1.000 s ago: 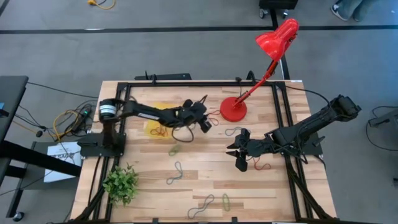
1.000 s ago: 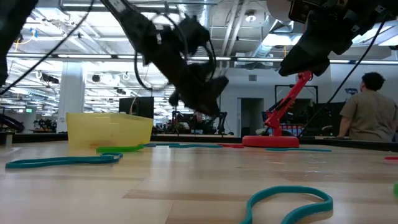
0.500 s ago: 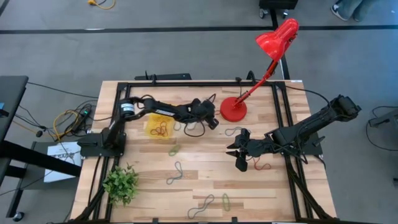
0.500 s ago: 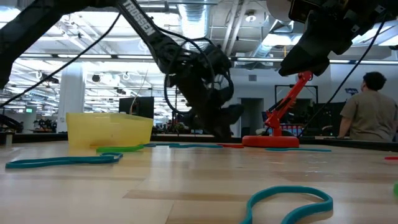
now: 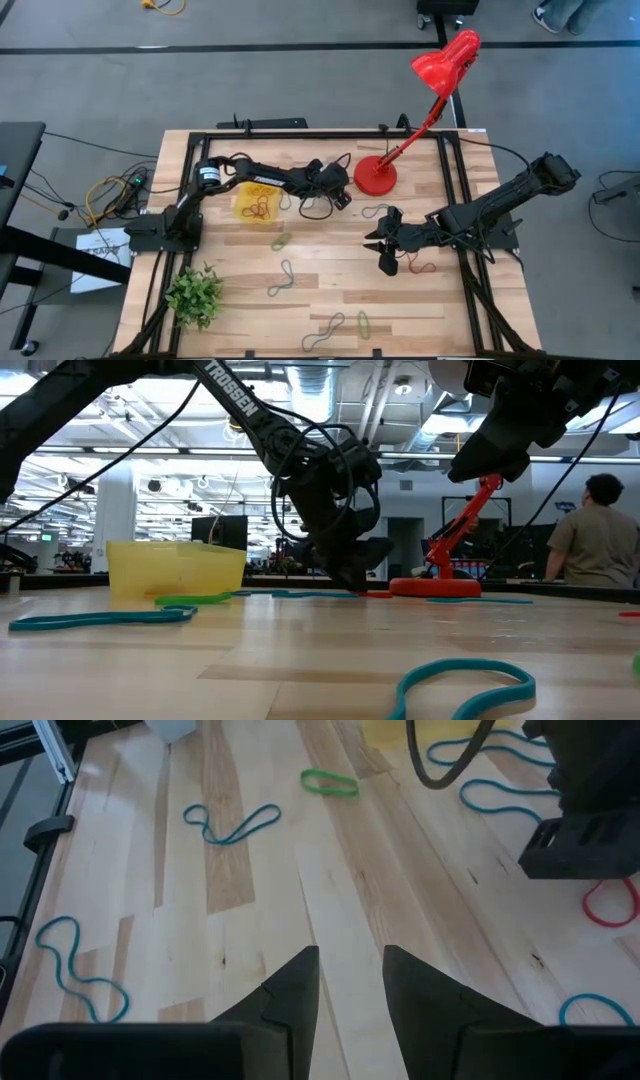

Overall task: Pick and place items into bin
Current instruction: Put the red rubber band into the yellow bin

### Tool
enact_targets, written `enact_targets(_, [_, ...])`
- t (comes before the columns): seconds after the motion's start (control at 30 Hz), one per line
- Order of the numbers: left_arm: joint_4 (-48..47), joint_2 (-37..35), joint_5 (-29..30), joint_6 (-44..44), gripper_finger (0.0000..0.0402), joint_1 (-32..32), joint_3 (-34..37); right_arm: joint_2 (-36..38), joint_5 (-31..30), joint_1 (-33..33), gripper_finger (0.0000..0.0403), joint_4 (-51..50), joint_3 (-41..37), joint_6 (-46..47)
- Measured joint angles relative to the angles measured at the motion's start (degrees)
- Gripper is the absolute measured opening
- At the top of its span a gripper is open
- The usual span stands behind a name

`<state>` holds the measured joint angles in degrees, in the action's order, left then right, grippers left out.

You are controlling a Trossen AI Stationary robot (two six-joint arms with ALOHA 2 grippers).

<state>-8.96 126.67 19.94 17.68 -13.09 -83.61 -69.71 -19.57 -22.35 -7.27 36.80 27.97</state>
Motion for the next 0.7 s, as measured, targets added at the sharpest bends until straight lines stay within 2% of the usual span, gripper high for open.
enact_targets(0.17, [-0.2,0.0,0.9,-0.8,0.0086,0.0,0.2,0.0,0.0,0.0,0.0107,0.0,0.0,0.0])
enact_targets(0.33, [-0.6,0.0,-1.6,-3.1,0.0018,-0.4,0.2,0.0,0.0,0.0,0.0107,0.0,0.0,0.0])
enact_targets(0.47, [-1.5,-0.3,-1.7,-4.9,0.0004,-0.4,0.0,0.0,0.0,0.0,0.0107,0.0,0.0,0.0])
enact_targets(0.57, [-5.6,-0.7,-1.8,-6.1,0.0002,-0.3,-1.7,0.0,0.0,0.0,0.0107,0.0,0.0,0.0])
enact_targets(0.7, [-17.7,-2.2,-0.1,-8.9,0.0,0.9,-7.9,0.0,0.0,0.0,0.0107,-0.2,0.0,0.0])
